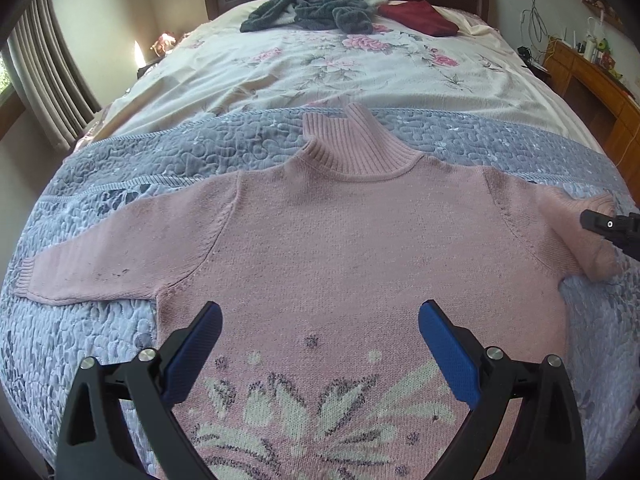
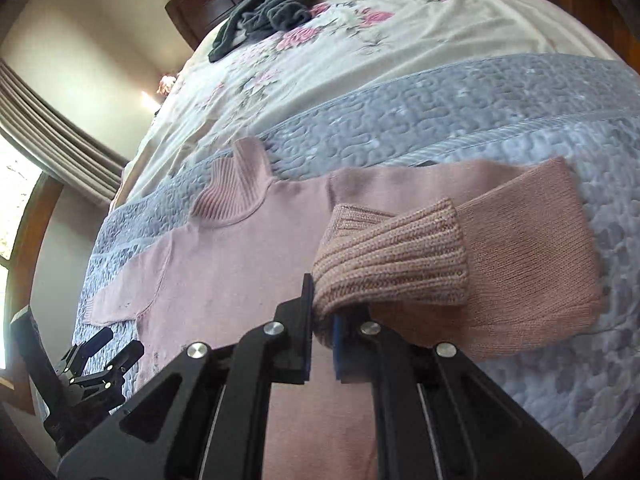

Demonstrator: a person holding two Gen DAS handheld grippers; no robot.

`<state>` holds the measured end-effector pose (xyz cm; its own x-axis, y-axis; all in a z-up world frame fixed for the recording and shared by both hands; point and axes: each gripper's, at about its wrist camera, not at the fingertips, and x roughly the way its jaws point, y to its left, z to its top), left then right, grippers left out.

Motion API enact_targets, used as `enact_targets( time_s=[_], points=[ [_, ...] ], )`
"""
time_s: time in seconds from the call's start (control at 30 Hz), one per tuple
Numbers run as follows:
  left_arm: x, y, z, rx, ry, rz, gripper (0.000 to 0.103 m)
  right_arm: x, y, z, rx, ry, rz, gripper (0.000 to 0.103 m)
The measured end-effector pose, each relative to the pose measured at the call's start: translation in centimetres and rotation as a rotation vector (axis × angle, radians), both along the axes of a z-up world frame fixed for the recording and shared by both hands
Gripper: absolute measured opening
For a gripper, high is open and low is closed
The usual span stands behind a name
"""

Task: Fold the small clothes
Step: 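Fold the held sleeve across the sweater body and open the right gripper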

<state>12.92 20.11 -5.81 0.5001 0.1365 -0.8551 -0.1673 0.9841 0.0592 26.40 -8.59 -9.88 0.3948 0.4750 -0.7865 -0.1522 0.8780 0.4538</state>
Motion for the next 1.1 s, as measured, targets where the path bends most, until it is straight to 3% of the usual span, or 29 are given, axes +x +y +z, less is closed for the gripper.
enact_targets(
  time_s=[0.23,0.43,0.57,0.73,0.93,1.0,1.07,1.1],
  points=[
    [-0.1,1.5,-0.7,-0.029,0.015,0.011,0.099,-0.2,5.8,-3.9,-0.031,0.054,0.077,0.006],
    [0.9,0.7,-1.8,-0.086,0.056,-0.020,0.099,-1.9,6.9,-7.6,-0.080,0.138,0.166,0.018],
    [2.1,-1.9,-2.6,-0.157,0.086,-0.064,0.099,-4.5,4.3,-6.3,-0.015,0.120,0.188,0.029],
    [3.8,-7.9,-5.0,-0.230,0.149,-0.155,0.098,-6.9,-2.0,-3.5,-0.018,0.060,0.084,0.030],
    [6.2,-14.0,-8.3,-0.166,0.213,-0.201,0.097,-8.7,-8.0,-2.5,-0.051,0.036,-0.018,0.033],
    [6.8,-14.5,-9.0,-0.149,0.210,-0.188,0.089,-9.1,-8.8,-2.7,-0.069,0.038,-0.040,0.033],
    [7.4,-14.3,-9.5,-0.206,0.212,-0.182,0.058,-9.4,-9.4,-3.1,-0.075,0.045,-0.055,0.033],
    [7.5,-13.8,-9.4,-0.252,0.202,-0.181,0.052,-9.5,-9.6,-3.2,-0.073,0.048,-0.061,0.033]
  ],
)
